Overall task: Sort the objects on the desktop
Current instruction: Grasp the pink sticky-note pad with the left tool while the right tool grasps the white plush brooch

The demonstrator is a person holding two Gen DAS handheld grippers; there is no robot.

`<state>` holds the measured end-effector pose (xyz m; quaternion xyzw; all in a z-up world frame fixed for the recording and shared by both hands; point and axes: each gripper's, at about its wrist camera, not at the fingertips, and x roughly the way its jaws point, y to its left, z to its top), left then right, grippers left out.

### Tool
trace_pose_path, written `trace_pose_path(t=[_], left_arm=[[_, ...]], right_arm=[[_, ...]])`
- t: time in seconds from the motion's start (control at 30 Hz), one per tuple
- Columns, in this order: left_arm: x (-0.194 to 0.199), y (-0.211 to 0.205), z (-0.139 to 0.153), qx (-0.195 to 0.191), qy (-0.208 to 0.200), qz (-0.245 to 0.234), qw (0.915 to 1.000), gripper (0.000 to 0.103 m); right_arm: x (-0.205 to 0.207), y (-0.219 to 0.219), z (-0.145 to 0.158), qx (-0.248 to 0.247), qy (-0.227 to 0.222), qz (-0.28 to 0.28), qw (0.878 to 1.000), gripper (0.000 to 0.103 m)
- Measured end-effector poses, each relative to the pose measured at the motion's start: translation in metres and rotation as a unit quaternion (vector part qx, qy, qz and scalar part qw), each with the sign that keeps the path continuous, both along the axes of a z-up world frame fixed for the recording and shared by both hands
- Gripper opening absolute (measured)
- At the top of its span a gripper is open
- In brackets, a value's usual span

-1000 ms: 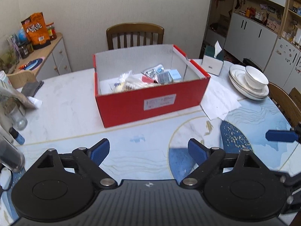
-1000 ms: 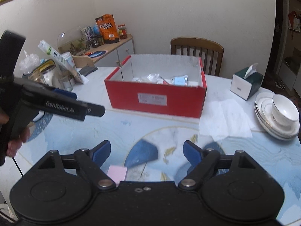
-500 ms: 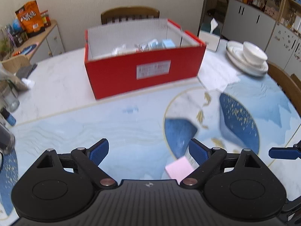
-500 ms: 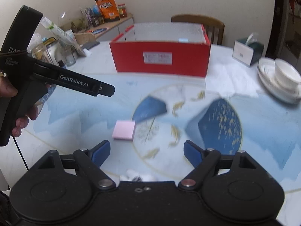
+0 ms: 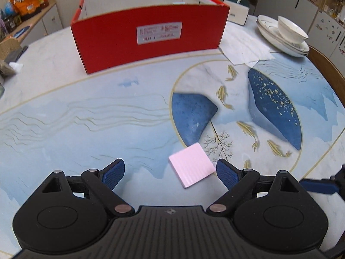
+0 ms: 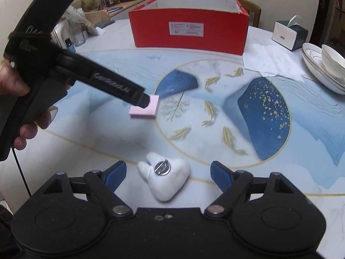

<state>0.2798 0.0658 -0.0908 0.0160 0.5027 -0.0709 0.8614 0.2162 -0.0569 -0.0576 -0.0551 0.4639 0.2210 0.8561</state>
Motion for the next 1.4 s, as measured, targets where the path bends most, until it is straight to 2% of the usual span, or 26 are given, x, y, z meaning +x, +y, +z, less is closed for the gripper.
trace_pose_path(t=[0.33,0.47,0.87,1.0,1.13,1.23,1.4], left_arm=[[0.012,-0.006,-0.022,0.005,0.027,0.029,0.9992,0.093],[0.013,-0.012,-0.024,0.029,0.023,0.029,0.9989,0.093],[0.011,-0.016,-0.024,0.029,0.025,0.037,0.9986,0.092],[0.01,-0.018,-0.02,0.028,0.018,0.033,0.9989,0.078],[0.008,-0.019,-0.016,0.025,0.012,0.029,0.9992,0.053],[0.008,-0.018,-0.015,0.017,0.014,0.025,0.9995,0.052],[0.007,-0.015,-0.014,0.006,0.014,0.019,0.9997,0.051]], right_arm=[[0.002,0.007,-0.012,-0.016,0.003,0.01,1.0,0.084],[0.004,0.01,-0.015,-0.02,0.007,0.016,1.0,0.083],[0.011,0.012,-0.023,-0.028,0.017,0.02,0.999,0.081],[0.012,0.014,-0.023,-0.03,0.017,0.025,0.999,0.08],[0.013,0.017,-0.022,-0.042,0.009,0.035,0.998,0.066],[0.013,0.018,-0.021,-0.046,0.007,0.039,0.998,0.059],[0.016,0.016,-0.019,-0.042,0.012,0.039,0.998,0.055]])
